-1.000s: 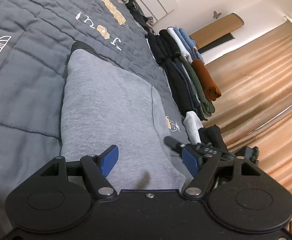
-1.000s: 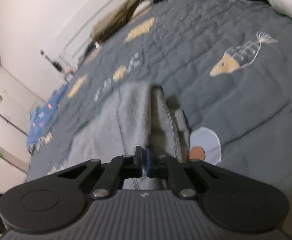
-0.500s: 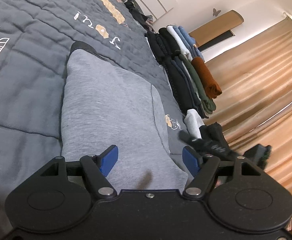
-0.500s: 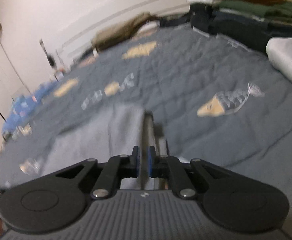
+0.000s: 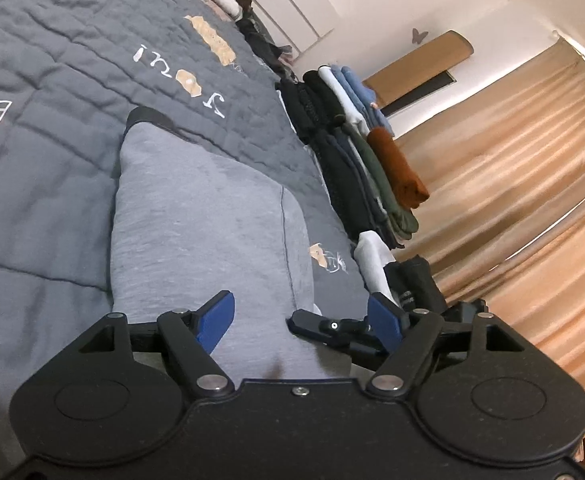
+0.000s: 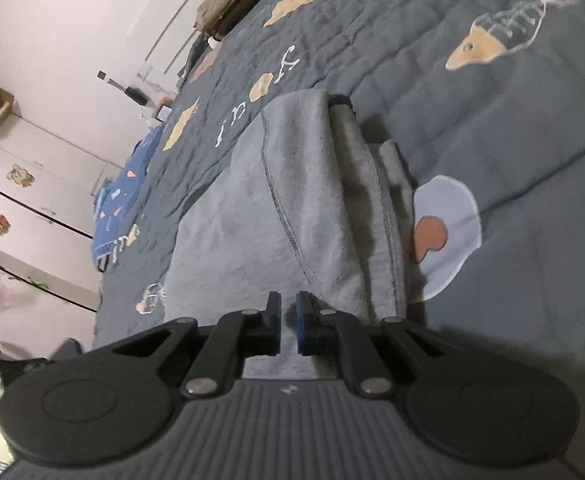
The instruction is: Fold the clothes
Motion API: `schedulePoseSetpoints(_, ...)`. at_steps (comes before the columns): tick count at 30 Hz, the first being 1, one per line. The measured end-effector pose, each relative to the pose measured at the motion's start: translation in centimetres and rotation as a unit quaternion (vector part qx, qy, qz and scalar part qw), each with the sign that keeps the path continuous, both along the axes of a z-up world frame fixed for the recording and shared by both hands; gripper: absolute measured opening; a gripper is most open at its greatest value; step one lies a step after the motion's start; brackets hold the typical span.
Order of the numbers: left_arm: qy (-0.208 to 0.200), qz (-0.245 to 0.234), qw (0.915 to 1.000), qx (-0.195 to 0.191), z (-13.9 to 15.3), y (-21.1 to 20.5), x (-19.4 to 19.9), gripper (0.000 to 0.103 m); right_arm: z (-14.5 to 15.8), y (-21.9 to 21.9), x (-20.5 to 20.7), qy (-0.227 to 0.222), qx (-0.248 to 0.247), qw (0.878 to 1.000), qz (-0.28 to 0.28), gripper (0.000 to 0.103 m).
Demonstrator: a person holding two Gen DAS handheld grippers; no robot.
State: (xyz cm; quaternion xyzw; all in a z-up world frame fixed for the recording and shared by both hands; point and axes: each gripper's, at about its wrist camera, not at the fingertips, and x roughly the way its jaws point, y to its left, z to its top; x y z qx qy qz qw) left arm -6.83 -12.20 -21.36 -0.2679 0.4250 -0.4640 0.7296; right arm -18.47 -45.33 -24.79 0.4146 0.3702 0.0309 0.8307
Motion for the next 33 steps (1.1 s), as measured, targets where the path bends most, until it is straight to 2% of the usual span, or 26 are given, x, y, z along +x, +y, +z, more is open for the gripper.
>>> schedulePoseSetpoints(4,0.023,0.001,0.9994,0.025,-1.4,-0.5,-0.1,0.073,-0.2,0.2,-0.2,-0.003,-0.012,1.000,0.007,0.006)
schedulePoseSetpoints(8,0.025,-0.006,0.9993,0.029,-1.5,-0.7,-0.5,0.073,-0.1,0.0,-0.4,0.000,0.000,1.000,0.004,0.006)
schedulePoseSetpoints(11,0.048,-0.015,0.9984,0.027,-2.3,-0.5,-1.1,0.073,-0.2,0.1,-0.7,-0.001,-0.002,1.000,0.004,0.006)
schedulePoseSetpoints(14,0.068,-0.030,0.9963,0.043,-3.4,-0.3,-2.4,0.073,0.0,0.1,-0.8,-0.001,-0.005,1.000,0.007,0.006)
schedulePoseSetpoints(17,0.061,-0.025,0.9963,0.055,-3.9,0.0,-3.8,0.073,0.2,0.2,-0.7,0.001,-0.009,1.000,0.013,0.006)
schedulePoseSetpoints(23,0.080,-0.016,0.9954,0.052,-4.5,0.9,-5.1,0.073,0.5,-0.1,-1.6,0.001,-0.016,1.000,0.019,0.006)
schedulePoseSetpoints(29,0.072,-0.011,0.9952,0.066,-4.3,1.1,-6.6,0.074,1.2,-0.4,-3.1,0.003,-0.040,0.999,0.022,0.007)
schedulePoseSetpoints(33,0.056,-0.007,0.9952,0.080,-3.9,1.0,-7.6,0.074,2.6,0.2,-4.7,-0.026,-0.053,0.998,0.029,0.008)
